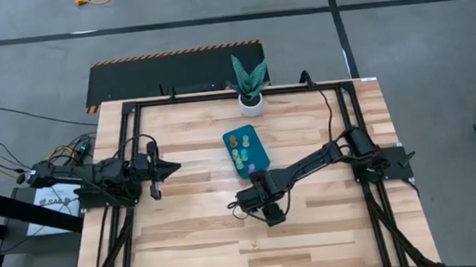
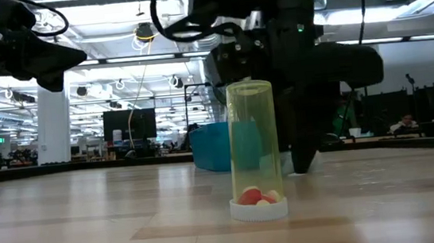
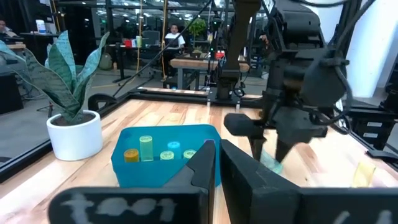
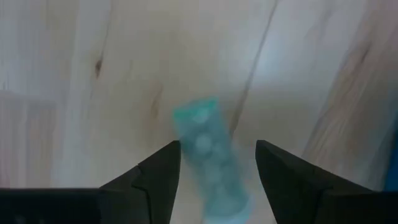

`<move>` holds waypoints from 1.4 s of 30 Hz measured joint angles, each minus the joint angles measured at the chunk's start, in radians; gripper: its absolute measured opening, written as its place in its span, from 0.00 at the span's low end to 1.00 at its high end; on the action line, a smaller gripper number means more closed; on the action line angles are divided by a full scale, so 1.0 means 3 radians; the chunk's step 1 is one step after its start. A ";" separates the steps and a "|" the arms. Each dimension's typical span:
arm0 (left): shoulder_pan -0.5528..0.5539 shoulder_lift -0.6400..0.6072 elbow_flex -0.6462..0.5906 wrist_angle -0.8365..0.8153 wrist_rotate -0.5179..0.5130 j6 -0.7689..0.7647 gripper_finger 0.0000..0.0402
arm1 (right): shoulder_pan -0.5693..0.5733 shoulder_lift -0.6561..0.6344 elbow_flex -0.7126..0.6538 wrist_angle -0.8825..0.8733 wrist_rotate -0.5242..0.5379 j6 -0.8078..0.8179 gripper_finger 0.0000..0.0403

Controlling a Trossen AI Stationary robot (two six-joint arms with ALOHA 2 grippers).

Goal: Pick and place pill bottles into a basket
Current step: Put the blue pill bottle into the blue bin

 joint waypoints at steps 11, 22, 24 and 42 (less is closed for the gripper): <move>0.0000 0.0062 0.0000 -0.0005 0.0029 0.0000 0.02 | -0.0091 0.0054 -0.0006 0.0015 -0.0030 -0.0001 0.38; 0.0001 0.0060 0.0000 -0.0005 0.0028 0.0000 0.02 | -0.0106 0.0075 0.0113 0.0305 0.0026 0.0245 0.19; 0.0000 0.0060 -0.0001 -0.0005 0.0028 0.0000 0.02 | -0.0122 0.0014 0.0156 0.0402 0.0048 0.0246 0.20; 0.0000 0.0061 0.0000 0.0000 0.0028 0.0000 0.02 | -0.0142 -0.1487 -0.1365 0.3100 0.0664 0.0708 0.23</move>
